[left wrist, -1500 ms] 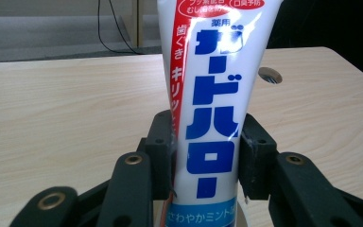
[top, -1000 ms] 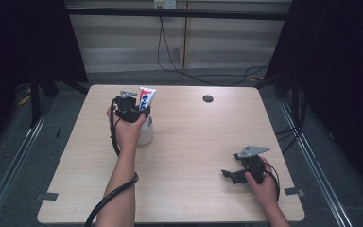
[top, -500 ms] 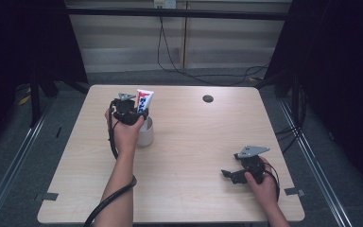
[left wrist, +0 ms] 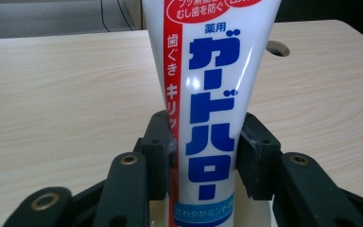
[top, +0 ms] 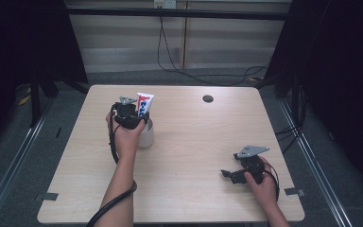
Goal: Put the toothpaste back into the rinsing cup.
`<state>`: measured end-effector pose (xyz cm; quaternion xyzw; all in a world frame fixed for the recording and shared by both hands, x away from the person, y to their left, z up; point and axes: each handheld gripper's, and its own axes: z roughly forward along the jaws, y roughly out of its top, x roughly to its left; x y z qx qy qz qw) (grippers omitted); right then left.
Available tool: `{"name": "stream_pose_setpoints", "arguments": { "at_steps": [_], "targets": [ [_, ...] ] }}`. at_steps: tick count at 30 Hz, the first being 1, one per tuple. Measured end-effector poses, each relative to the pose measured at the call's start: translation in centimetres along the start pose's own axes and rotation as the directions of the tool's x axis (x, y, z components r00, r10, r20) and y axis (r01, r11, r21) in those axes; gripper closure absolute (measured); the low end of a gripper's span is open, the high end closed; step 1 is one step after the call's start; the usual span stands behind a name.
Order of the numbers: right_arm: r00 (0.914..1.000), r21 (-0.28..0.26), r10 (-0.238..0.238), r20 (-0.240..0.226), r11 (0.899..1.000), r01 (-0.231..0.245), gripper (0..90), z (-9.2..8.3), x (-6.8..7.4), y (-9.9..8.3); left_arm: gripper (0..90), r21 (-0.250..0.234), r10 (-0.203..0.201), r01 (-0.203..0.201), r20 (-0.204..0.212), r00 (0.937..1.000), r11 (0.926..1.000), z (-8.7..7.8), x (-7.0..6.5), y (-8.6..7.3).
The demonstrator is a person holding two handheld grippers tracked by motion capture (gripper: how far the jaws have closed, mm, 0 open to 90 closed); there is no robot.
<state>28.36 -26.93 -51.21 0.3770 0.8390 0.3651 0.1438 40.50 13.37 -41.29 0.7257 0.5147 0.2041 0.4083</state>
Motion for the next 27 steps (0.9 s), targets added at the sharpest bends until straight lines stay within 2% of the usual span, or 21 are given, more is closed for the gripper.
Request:
{"name": "stream_pose_setpoints", "arguments": {
  "at_steps": [7,21,23,27],
  "targets": [
    [1.0,0.003,0.002,0.002,1.0,-0.002,12.1,0.0,0.0,0.0,59.9,0.015,0.029,-0.029,-0.015,0.9995,0.9995,-0.1,-0.3,-0.5],
    [1.0,0.0,-0.005,0.0,1.0,0.005,12.1,0.1,0.0,0.1,59.1,0.039,0.006,-0.005,-0.006,1.0,0.9992,-0.2,-0.1,-1.3],
    [1.0,-0.001,-0.005,-0.002,1.0,0.005,12.1,0.1,0.0,0.1,58.9,0.051,0.021,-0.02,-0.007,0.9998,0.9985,-0.3,-0.1,-1.3],
    [1.0,-0.001,-0.006,-0.002,1.0,0.006,12.1,0.1,0.0,0.1,57.7,0.056,0.021,-0.021,-0.002,0.9998,0.9982,-0.2,-0.2,-1.3]
  ]
}}
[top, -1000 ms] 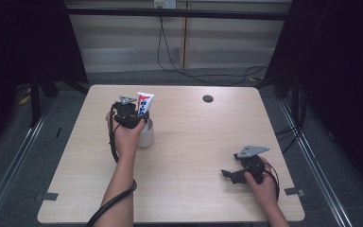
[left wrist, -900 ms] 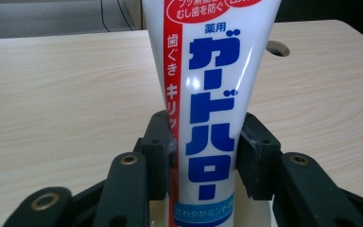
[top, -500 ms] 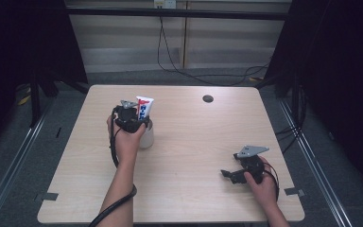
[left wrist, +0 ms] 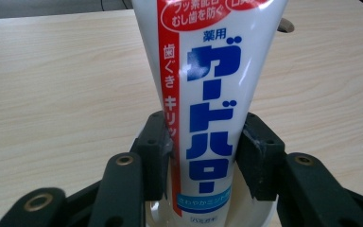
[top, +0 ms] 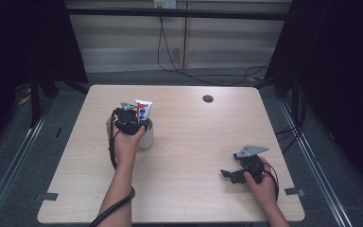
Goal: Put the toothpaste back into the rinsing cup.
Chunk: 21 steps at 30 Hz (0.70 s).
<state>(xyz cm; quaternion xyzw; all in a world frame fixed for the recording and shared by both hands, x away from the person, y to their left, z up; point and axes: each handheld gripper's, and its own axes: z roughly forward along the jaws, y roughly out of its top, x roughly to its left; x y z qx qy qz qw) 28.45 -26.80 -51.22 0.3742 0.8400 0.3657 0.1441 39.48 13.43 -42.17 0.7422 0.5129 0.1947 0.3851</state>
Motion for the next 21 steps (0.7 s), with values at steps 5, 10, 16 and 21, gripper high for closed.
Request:
{"name": "stream_pose_setpoints", "arguments": {
  "at_steps": [5,10,16,21],
  "targets": [
    [1.0,0.001,0.001,0.0,1.0,-0.001,12.1,0.0,0.0,0.0,51.2,0.021,-0.01,0.01,-0.005,0.9999,0.9997,0.1,-0.1,-0.1],
    [1.0,0.0,0.001,0.0,1.0,-0.001,12.1,0.0,0.0,0.0,47.9,-0.006,-0.017,0.017,-0.008,0.9998,0.9998,-0.1,-0.2,0.1],
    [1.0,0.001,0.001,0.0,1.0,-0.001,12.1,0.0,0.0,0.0,45.9,-0.04,-0.009,0.009,0.002,1.0,0.9991,-0.7,-0.3,0.6],
    [1.0,0.001,0.0,-0.001,1.0,0.0,12.1,0.0,0.0,0.0,46.8,-0.04,-0.005,0.004,-0.003,1.0,0.9992,-0.9,-0.3,0.6]
  ]
}}
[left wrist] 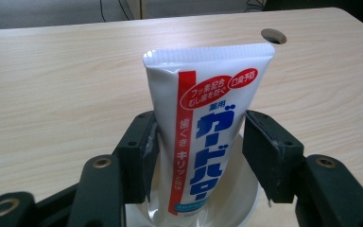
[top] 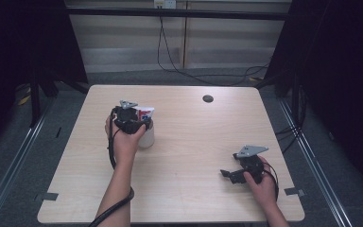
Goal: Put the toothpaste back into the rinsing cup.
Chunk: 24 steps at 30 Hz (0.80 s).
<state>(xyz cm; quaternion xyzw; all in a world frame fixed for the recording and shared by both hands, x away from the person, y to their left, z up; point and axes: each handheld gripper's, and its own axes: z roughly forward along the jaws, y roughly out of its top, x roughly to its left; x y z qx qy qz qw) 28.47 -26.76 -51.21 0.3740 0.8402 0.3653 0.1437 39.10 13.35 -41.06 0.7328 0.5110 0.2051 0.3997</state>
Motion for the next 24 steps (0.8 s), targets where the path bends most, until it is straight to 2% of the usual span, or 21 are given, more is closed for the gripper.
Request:
{"name": "stream_pose_setpoints", "arguments": {
  "at_steps": [2,9,10,15,20,24],
  "targets": [
    [1.0,0.0,0.0,0.0,1.0,0.0,12.1,0.0,0.0,0.0,46.4,-0.012,-0.001,0.001,-0.001,1.0,0.9999,-0.1,0.0,0.1],
    [1.0,0.0,0.0,0.0,1.0,0.0,12.1,0.0,0.0,0.0,38.5,0.008,0.008,-0.008,0.0,1.0,0.9999,-0.3,-0.1,0.2],
    [1.0,0.0,0.0,0.0,1.0,0.0,12.1,0.0,0.0,0.0,38.4,-0.002,0.006,-0.006,-0.003,1.0,1.0,-0.3,-0.2,0.2],
    [1.0,0.0,0.002,-0.001,1.0,-0.002,12.1,0.0,0.0,0.0,34.1,0.007,0.021,-0.021,-0.007,0.9998,0.9998,-0.6,-0.1,0.0],
    [1.0,-0.002,0.004,-0.001,1.0,-0.004,12.0,0.0,0.0,0.0,31.4,0.006,0.019,-0.019,-0.001,0.9998,0.9998,-1.0,0.1,0.0],
    [1.0,-0.002,0.004,0.0,1.0,-0.004,12.0,0.1,0.1,0.0,30.0,0.002,0.001,-0.001,0.009,1.0,1.0,-1.4,0.2,0.0]
  ]
}}
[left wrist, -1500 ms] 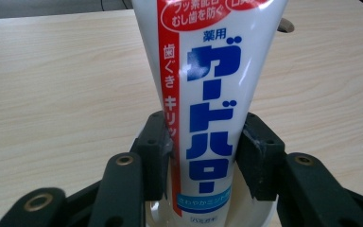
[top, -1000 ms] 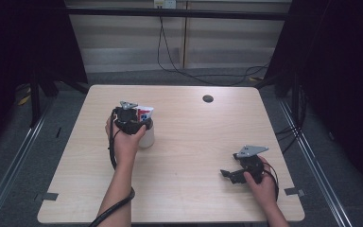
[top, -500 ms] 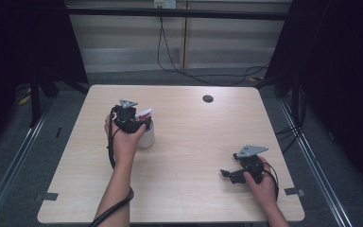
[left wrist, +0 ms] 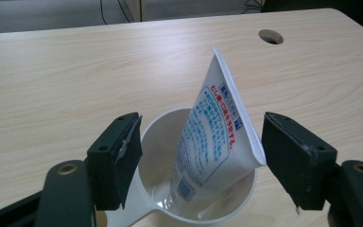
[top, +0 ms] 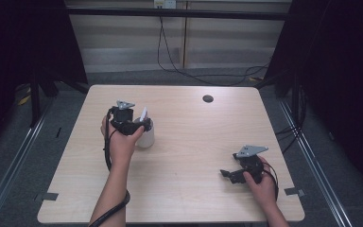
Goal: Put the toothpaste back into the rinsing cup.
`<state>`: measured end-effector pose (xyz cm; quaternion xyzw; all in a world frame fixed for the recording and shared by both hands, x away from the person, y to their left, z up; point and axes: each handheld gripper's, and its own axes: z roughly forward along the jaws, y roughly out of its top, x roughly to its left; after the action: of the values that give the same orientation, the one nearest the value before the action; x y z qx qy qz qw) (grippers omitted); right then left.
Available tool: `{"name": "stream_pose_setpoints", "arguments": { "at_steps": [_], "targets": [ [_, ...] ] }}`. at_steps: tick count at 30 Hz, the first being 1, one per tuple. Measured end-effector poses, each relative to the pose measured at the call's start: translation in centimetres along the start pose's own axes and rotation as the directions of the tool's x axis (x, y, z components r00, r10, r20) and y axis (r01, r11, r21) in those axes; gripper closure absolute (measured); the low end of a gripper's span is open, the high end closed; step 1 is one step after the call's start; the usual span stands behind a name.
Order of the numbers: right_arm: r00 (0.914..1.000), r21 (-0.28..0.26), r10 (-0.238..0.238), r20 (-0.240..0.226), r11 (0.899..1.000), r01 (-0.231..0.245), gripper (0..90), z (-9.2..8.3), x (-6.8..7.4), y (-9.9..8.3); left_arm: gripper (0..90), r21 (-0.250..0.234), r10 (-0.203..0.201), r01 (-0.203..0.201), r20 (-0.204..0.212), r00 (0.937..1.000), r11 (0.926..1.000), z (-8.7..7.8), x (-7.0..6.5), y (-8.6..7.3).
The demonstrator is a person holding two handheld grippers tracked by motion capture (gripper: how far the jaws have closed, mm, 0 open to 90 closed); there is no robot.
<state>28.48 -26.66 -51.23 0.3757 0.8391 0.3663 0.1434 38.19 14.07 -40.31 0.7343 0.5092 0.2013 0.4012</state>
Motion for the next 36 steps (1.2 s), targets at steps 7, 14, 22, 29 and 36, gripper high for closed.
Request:
{"name": "stream_pose_setpoints", "arguments": {
  "at_steps": [7,14,22,29,36],
  "targets": [
    [1.0,-0.001,-0.004,0.001,1.0,0.004,12.0,0.0,0.0,0.0,28.5,0.004,-0.001,0.001,0.011,0.9999,1.0,-0.9,0.1,-0.1],
    [1.0,-0.001,-0.005,0.001,1.0,0.005,12.1,0.0,0.0,0.0,27.4,0.002,-0.014,0.014,0.022,0.9997,0.9999,-1.9,0.3,-0.5],
    [1.0,0.0,-0.008,0.0,1.0,0.008,12.1,0.0,0.0,0.0,25.8,-0.009,-0.035,0.035,0.041,0.9985,0.9993,-2.8,0.3,-1.1],
    [1.0,0.0,-0.009,0.0,1.0,0.009,12.0,0.1,0.0,0.0,23.5,-0.01,-0.035,0.036,0.076,0.9965,0.9993,-3.5,-0.1,-1.4],
    [1.0,0.0,-0.009,-0.001,1.0,0.009,12.1,0.1,0.0,0.1,19.3,-0.009,-0.009,0.009,0.098,0.9951,0.9999,-3.8,-0.4,-1.9]
  ]
}}
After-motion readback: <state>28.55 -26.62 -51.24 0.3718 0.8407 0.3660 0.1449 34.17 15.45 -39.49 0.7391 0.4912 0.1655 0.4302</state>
